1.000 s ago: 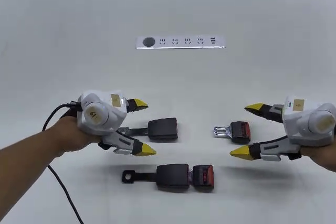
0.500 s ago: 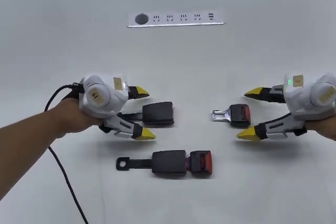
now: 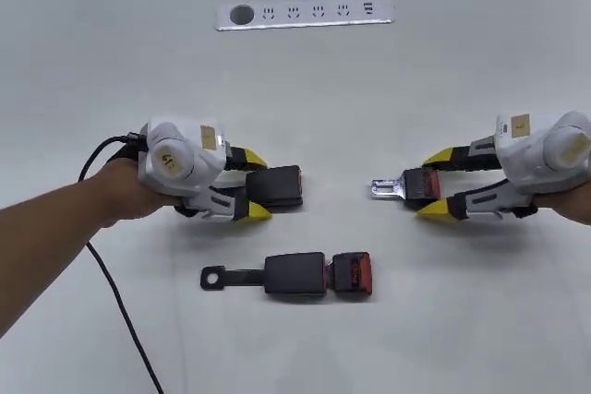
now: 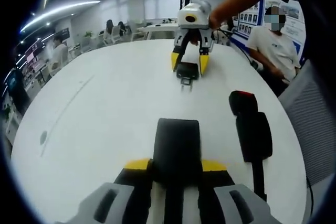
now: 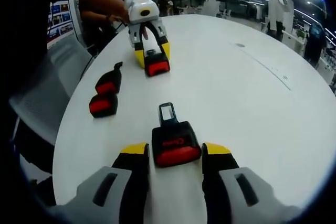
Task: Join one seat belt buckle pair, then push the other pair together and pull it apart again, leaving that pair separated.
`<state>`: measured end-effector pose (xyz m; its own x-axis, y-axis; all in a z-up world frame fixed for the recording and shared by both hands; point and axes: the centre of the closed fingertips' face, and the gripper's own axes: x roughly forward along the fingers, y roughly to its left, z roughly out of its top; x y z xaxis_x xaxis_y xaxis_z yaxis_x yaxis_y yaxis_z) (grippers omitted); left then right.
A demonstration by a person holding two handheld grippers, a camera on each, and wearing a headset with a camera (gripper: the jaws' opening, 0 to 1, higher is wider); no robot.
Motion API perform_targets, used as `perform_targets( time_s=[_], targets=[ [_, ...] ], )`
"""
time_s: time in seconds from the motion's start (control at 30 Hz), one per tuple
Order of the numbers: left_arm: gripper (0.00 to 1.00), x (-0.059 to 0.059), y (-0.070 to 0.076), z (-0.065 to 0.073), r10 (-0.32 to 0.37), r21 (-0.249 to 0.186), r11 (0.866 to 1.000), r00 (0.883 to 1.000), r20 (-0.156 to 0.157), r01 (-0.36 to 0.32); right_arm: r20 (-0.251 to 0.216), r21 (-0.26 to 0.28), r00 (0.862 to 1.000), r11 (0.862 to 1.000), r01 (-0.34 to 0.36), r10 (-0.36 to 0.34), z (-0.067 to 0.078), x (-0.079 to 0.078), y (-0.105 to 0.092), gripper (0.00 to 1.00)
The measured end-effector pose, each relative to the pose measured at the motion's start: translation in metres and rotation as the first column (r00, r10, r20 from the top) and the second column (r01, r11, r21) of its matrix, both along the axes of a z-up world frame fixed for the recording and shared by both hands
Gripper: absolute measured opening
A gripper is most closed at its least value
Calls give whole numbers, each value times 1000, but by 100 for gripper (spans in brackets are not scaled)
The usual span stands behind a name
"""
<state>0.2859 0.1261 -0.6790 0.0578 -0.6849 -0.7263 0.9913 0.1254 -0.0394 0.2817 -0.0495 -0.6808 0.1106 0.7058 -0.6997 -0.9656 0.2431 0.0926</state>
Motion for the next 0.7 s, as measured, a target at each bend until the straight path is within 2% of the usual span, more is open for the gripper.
perform_targets(
  time_s=[0.1, 0.17, 0.37, 0.57, 0.7],
  targets=[
    [34, 2, 0, 0, -17, 6, 1000, 1000, 7, 17, 10, -15, 1000, 1000, -3, 4, -1, 2, -1, 35],
    [34, 4, -1, -1, -19, 12, 1000, 1000, 2, 18, 19, -35, 999, 999, -35, 35, -1, 3, -4, 35],
    [34, 7, -3, -1, -71, 42, 997, 997, 2, 71, 1, -75, 999, 996, -38, 38, 0, 4, -6, 34],
    [34, 9, -2, -2, -107, 74, 992, 994, -3, 106, -13, -95, 999, 995, -34, 33, -3, 6, -8, 34],
    [34, 10, -1, -4, -117, 89, 989, 993, -3, 117, -7, -96, 999, 995, -33, 33, -2, 5, -2, 34]
  ],
)
